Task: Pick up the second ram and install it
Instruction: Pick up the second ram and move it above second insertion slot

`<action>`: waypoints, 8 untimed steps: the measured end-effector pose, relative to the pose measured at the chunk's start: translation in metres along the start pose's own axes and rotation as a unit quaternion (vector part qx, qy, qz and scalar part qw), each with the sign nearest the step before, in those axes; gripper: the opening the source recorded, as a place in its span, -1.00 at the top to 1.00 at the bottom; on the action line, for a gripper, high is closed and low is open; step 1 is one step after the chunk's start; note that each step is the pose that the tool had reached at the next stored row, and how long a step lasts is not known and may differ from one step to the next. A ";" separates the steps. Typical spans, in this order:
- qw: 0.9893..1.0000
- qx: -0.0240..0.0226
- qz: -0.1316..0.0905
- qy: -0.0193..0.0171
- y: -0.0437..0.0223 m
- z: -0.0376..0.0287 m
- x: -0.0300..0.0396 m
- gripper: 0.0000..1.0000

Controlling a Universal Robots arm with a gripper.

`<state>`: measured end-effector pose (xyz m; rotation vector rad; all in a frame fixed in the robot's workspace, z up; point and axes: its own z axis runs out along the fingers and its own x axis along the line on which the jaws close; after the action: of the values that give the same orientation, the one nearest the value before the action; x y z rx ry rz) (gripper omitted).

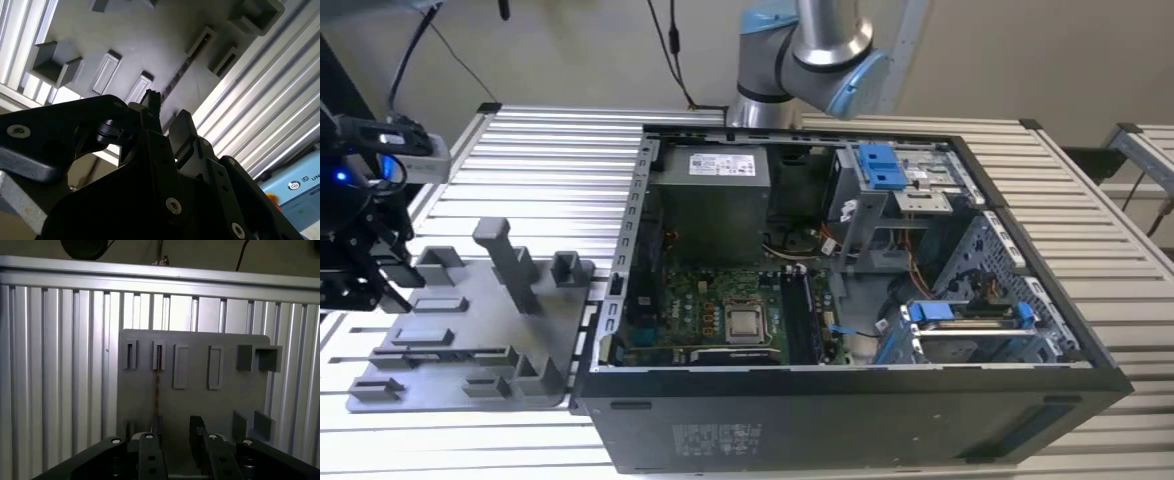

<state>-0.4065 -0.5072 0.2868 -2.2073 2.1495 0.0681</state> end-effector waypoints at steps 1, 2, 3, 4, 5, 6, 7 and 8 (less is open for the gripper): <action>1.000 0.000 0.000 0.000 0.0001 0.0017 0.0002 0.27; 1.000 0.000 0.000 0.000 0.0001 0.0036 0.0004 0.27; 1.000 0.000 0.000 0.000 0.0001 0.0054 0.0006 0.27; 1.000 0.000 0.000 0.000 0.0001 0.0071 0.0009 0.27; 1.000 0.000 0.000 0.000 0.0001 0.0086 0.0012 0.27; 1.000 0.000 0.000 0.001 0.0002 0.0101 0.0016 0.27; 1.000 0.000 0.000 0.001 0.0002 0.0116 0.0020 0.27; 1.000 0.000 0.000 0.001 0.0002 0.0130 0.0025 0.27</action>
<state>-0.4065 -0.5087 0.2737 -2.2082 2.1505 0.0670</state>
